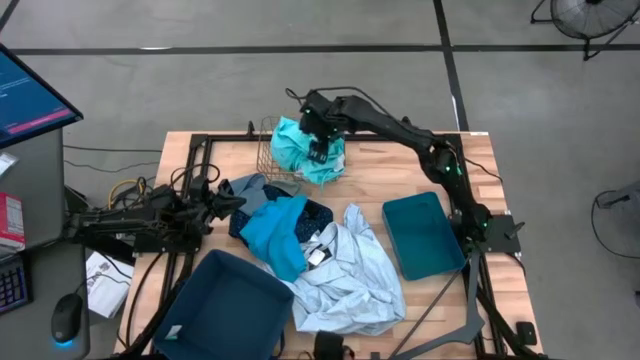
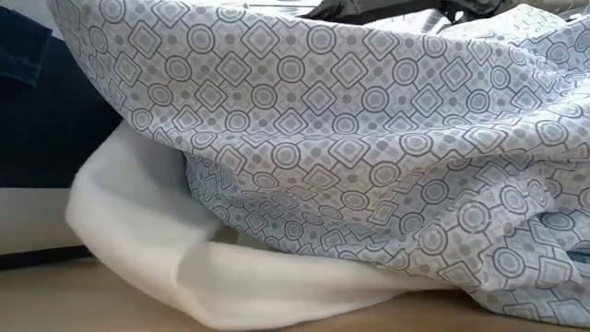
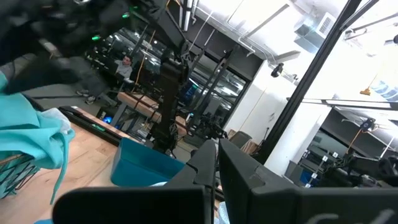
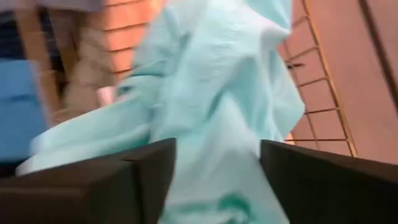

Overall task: Pick & Place Cloths
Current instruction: Put the light blue short pants into the gold wire basket

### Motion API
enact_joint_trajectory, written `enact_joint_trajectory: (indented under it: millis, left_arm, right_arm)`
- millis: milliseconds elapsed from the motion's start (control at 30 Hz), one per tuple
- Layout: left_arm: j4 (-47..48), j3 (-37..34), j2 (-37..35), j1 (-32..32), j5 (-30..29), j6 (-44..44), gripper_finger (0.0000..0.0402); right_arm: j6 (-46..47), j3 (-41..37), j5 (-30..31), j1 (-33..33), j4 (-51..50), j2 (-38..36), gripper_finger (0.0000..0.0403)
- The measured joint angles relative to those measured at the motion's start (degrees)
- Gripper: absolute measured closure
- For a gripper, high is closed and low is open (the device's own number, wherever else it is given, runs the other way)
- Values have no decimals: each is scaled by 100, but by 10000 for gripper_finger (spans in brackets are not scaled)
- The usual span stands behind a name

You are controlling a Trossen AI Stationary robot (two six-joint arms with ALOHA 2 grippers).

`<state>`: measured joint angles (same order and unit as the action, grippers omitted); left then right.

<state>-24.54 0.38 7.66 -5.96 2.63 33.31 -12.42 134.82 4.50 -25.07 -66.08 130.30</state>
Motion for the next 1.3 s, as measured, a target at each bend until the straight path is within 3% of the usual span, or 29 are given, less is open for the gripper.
enact_joint_trajectory:
  millis: [100,333,533,767,1033,1300]
  left_arm:
    - [1,-2,0,0,-13,1,398]
    - [1,0,0,0,-11,1,398]
    - [1,-1,0,0,-9,-1,398]
    - [1,0,0,0,4,1,398]
    - [1,-2,0,0,11,1,398]
    - [-1,-2,0,0,7,1,398]
  right_arm:
    - [-301,0,-247,82,-285,-376,129]
    - [-900,-283,-1073,412,-1058,-1126,122]
    - [-997,-1559,-989,857,-785,-1569,122]
    - [-2262,-3122,683,1601,823,-1991,122]
    - [-2357,-3908,1004,1737,2100,-1832,122]
    - [-2571,-4437,1979,1959,3370,-1746,122]
